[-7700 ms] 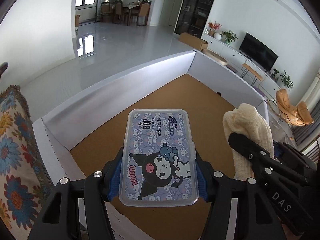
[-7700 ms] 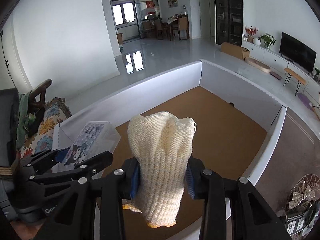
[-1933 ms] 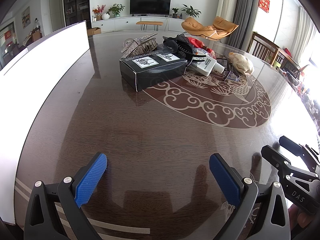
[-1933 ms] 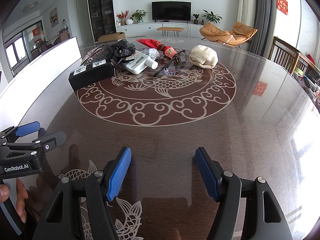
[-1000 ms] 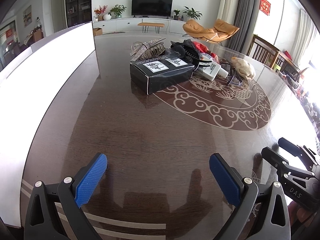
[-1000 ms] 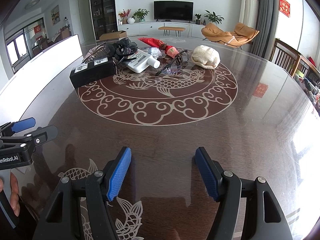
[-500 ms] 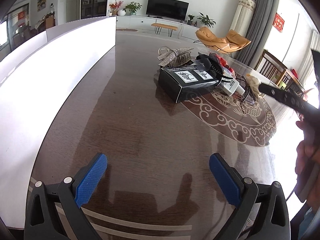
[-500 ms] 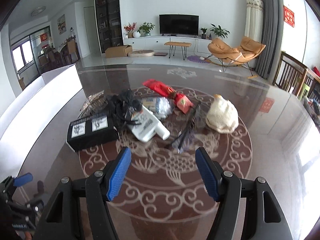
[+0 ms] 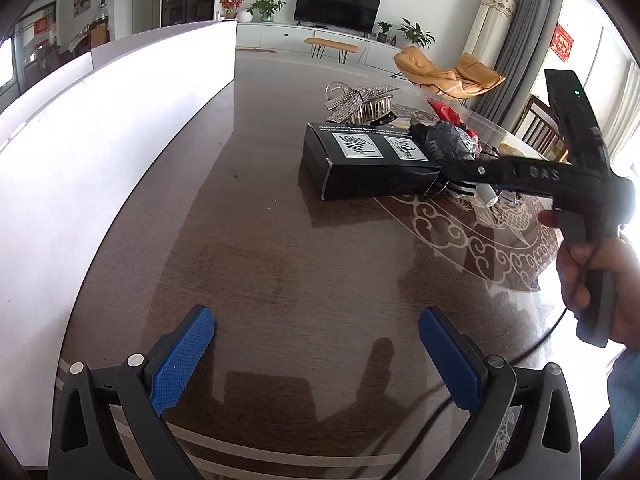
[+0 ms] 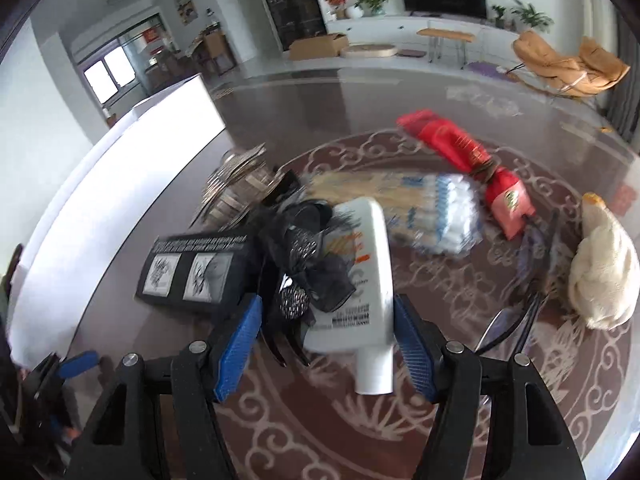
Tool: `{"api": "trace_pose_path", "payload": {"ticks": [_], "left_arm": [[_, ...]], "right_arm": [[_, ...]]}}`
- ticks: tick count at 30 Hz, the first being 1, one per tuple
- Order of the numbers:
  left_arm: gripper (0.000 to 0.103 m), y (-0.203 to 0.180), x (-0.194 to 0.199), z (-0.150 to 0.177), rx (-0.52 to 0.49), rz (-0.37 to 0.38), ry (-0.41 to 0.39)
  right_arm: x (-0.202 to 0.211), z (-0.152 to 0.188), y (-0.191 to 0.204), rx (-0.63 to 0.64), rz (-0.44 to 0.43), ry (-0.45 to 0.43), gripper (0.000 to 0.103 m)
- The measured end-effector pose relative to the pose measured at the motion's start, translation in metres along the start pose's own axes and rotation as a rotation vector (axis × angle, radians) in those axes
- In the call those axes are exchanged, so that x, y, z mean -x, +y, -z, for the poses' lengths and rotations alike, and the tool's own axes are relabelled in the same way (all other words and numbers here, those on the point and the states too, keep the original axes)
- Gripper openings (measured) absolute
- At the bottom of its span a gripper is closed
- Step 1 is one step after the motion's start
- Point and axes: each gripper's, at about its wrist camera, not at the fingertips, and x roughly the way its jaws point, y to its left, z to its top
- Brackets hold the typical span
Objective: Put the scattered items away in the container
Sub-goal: 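Grasp the black bow hair clip with the right tool while the left tool grasps the black printed box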
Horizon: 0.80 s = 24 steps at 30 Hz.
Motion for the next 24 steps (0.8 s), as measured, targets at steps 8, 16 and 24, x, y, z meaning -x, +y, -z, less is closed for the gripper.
{"api": "trace_pose_path", "payload": {"ticks": [8, 16, 24], "left_arm": [[0.103, -0.008, -0.008, -0.038, -0.143, 0.058, 0.0], [0.103, -0.061, -0.046, -0.091, -0.68, -0.04, 0.022], [0.103, -0.058, -0.092, -0.129, -0.66, 0.071, 0.12]], "right_arm": [[0.053, 0.098, 0.041, 0.126, 0.09, -0.029, 0.067], [0.064, 0.13, 0.037, 0.094, 0.148, -0.087, 0.068], [0.066, 0.128, 0.026, 0.04, 0.102, -0.103, 0.068]]}}
